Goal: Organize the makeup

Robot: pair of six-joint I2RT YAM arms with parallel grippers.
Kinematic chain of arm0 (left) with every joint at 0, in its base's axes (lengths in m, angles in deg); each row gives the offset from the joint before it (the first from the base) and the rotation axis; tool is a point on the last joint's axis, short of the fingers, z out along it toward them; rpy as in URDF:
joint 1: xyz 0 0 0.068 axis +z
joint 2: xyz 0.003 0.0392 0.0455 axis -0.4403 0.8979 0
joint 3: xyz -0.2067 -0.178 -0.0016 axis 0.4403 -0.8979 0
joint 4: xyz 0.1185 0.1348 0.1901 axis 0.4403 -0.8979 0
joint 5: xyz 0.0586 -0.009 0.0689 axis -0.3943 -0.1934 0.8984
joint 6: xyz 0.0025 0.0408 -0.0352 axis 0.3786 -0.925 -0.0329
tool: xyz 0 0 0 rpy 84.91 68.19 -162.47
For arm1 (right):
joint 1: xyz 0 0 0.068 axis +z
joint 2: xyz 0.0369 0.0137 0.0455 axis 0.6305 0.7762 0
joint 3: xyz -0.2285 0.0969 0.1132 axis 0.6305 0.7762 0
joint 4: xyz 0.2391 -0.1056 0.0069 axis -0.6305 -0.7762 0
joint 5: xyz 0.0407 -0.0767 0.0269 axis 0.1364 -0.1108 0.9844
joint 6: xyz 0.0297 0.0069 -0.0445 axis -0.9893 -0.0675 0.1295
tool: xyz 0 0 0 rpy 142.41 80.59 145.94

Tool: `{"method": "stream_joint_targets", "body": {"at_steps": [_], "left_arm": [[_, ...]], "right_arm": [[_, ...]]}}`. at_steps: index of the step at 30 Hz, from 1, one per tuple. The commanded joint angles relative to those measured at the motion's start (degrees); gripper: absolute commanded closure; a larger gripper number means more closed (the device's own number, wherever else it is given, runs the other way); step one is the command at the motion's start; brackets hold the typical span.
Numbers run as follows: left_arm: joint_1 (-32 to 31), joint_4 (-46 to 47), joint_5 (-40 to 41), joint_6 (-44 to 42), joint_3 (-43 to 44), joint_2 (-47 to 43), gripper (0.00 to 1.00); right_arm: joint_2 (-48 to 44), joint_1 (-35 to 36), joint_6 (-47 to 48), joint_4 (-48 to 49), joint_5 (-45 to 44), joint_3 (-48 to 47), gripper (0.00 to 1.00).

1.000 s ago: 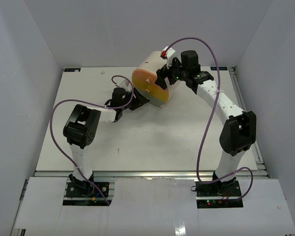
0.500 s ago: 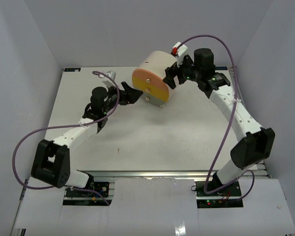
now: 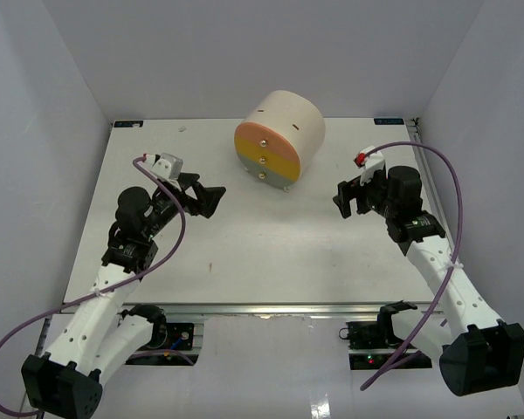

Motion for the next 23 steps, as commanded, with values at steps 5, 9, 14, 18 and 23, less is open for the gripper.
{"method": "stream_joint_targets", "body": {"at_steps": [5,9,14,18,23], "left_arm": [[0.31,-8.69,0.39,-8.23,-5.12,-10.41,0.02],[0.23,-9.87,1.09,-8.41,-6.44,-12.59,0.02],[0.31,-10.67,1.44,-8.5,-5.92,-12.09,0.02],[0.24,-10.76,1.28,-8.5,-6.09,-12.17,0.02],[0.26,-10.98,1.46,-8.5,-6.1,-12.31,0.02]], "right_arm": [[-8.35,-8.13,-10.7,5.3,-0.33,8.06,0.1],[-11.27,-11.95,-15.84,8.17,0.3,13.23,0.1],[-12.88,-13.15,-18.36,7.15,-0.39,12.24,0.1],[-13.07,-13.15,-18.61,7.15,-1.48,12.25,0.1],[-13.43,-13.18,-18.56,7.08,-1.95,12.27,0.1]]}}
